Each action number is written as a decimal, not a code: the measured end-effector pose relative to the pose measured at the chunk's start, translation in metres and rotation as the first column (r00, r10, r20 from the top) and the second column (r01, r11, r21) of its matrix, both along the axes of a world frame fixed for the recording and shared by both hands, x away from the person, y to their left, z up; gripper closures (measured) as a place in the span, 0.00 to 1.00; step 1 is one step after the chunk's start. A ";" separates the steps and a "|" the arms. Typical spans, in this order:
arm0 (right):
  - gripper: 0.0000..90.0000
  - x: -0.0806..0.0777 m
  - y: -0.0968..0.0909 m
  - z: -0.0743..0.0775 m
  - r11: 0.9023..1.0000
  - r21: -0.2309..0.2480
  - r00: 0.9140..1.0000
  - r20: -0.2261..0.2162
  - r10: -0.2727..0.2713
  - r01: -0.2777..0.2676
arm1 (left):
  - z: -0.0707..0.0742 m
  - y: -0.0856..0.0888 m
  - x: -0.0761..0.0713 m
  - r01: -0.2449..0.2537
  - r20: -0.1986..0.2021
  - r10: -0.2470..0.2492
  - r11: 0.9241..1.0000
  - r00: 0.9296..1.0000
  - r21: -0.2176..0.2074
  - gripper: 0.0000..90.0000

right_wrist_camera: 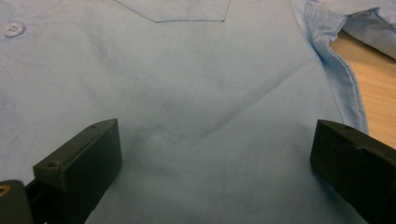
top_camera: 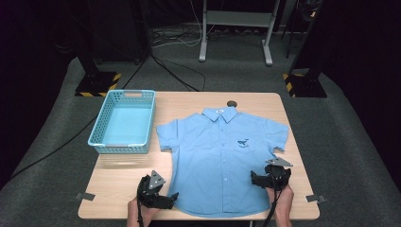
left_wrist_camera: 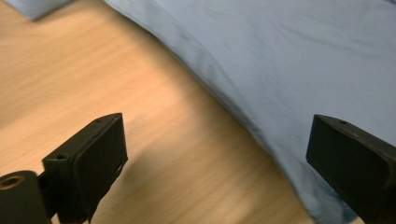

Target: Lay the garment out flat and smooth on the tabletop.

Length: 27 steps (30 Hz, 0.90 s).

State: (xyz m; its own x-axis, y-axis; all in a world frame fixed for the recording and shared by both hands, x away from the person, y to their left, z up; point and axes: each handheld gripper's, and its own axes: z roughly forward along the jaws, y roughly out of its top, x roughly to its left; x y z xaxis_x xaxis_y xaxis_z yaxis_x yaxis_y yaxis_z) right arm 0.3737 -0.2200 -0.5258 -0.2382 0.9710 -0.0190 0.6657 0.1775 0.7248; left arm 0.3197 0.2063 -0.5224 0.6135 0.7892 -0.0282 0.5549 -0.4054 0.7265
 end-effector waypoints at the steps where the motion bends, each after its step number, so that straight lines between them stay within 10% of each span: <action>1: 0.01 -0.001 0.000 0.001 1.000 -0.001 1.000 0.002 0.004 -0.004 | 0.004 0.009 0.003 -0.034 0.013 0.034 0.999 0.999 -0.018 0.04; 5: 0.00 -0.008 -0.004 0.004 0.999 -0.033 1.000 0.015 0.012 -0.012 | 0.006 0.028 0.008 -0.089 0.014 0.089 0.996 0.996 -0.025 0.02; 11: 0.00 -0.020 -0.037 0.005 0.999 0.005 0.998 0.031 -0.050 0.050 | -0.002 0.080 0.018 -0.247 0.012 0.248 0.969 0.969 -0.030 0.01; 19: 0.00 -0.024 -0.068 0.000 0.993 0.053 0.994 0.022 -0.109 0.108 | -0.008 0.100 0.025 -0.308 -0.017 0.308 0.951 0.951 -0.013 0.00; 27: 0.00 -0.019 -0.068 -0.002 0.995 0.030 0.995 -0.014 -0.094 0.095 | -0.008 0.100 0.035 -0.313 -0.002 0.314 0.949 0.950 0.030 0.00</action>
State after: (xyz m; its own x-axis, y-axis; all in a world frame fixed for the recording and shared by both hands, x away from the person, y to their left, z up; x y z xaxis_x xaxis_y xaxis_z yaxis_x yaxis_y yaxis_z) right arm 0.3547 -0.2877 -0.5280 -0.1455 0.9893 0.0137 0.6872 0.0911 0.7207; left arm 0.3544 0.3068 -0.5306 0.3348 0.9423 -0.0061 0.6624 -0.2308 0.7127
